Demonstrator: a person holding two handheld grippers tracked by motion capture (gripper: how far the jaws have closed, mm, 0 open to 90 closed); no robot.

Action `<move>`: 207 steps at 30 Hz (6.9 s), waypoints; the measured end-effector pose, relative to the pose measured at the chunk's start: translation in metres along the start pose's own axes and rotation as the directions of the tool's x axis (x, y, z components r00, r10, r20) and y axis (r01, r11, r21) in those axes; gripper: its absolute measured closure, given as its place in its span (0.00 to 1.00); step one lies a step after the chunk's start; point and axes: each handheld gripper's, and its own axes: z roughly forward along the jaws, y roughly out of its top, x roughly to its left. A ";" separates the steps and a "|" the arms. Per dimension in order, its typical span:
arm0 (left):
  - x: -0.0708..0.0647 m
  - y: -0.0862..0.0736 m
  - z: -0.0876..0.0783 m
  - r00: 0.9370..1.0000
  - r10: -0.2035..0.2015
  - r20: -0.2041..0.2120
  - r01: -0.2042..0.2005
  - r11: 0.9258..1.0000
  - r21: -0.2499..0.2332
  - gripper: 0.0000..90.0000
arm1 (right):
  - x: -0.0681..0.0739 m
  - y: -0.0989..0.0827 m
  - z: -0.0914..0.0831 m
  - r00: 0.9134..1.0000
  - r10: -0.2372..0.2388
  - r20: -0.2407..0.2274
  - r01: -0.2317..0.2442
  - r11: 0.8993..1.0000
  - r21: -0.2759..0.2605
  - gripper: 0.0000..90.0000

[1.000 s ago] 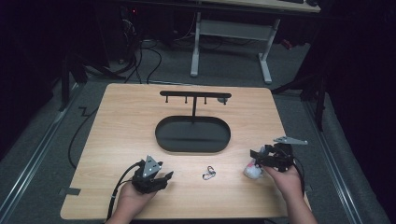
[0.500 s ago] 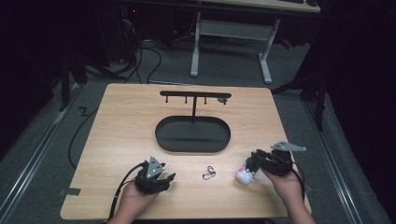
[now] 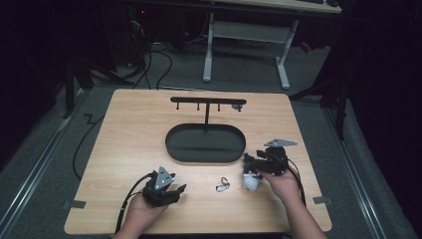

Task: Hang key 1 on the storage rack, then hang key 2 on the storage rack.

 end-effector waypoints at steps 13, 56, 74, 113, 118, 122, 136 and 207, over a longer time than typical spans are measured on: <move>-0.005 0.001 0.005 1.000 0.014 0.008 -0.014 1.000 0.014 0.49 | 0.058 -0.044 -0.029 0.979 -0.067 -0.191 0.062 0.998 -0.033 0.88; 0.043 -0.017 -0.032 0.998 -0.037 -0.054 0.033 0.997 -0.069 0.43 | -0.011 -0.100 -0.061 0.992 -0.089 0.085 0.084 0.994 0.071 0.32; 0.037 -0.018 -0.024 1.000 0.005 0.003 -0.005 0.998 -0.061 0.43 | 0.004 -0.071 -0.042 0.990 -0.124 0.062 0.103 0.957 0.273 0.16; 0.034 -0.018 -0.026 1.000 0.013 0.018 -0.012 0.998 -0.059 0.43 | -0.018 0.011 0.003 0.992 -0.087 -0.095 0.124 0.843 0.524 0.29; 0.033 -0.018 -0.026 1.000 0.022 0.019 -0.021 0.998 -0.055 0.43 | -0.016 0.007 0.012 0.991 -0.097 -0.087 0.129 0.827 0.548 0.33; 0.034 -0.019 -0.025 1.000 0.019 0.018 -0.018 0.999 -0.052 0.43 | -0.014 0.005 0.014 0.990 -0.107 -0.086 0.137 0.826 0.547 0.35; 0.033 -0.019 -0.024 1.000 0.024 0.017 -0.023 0.999 -0.047 0.43 | -0.014 -0.009 0.014 0.990 -0.123 -0.072 0.143 0.837 0.528 0.44; 0.034 -0.019 -0.029 0.999 0.020 0.048 -0.016 0.997 -0.076 0.43 | 0.013 0.122 -0.028 0.994 -0.053 -0.095 0.087 0.913 0.398 0.52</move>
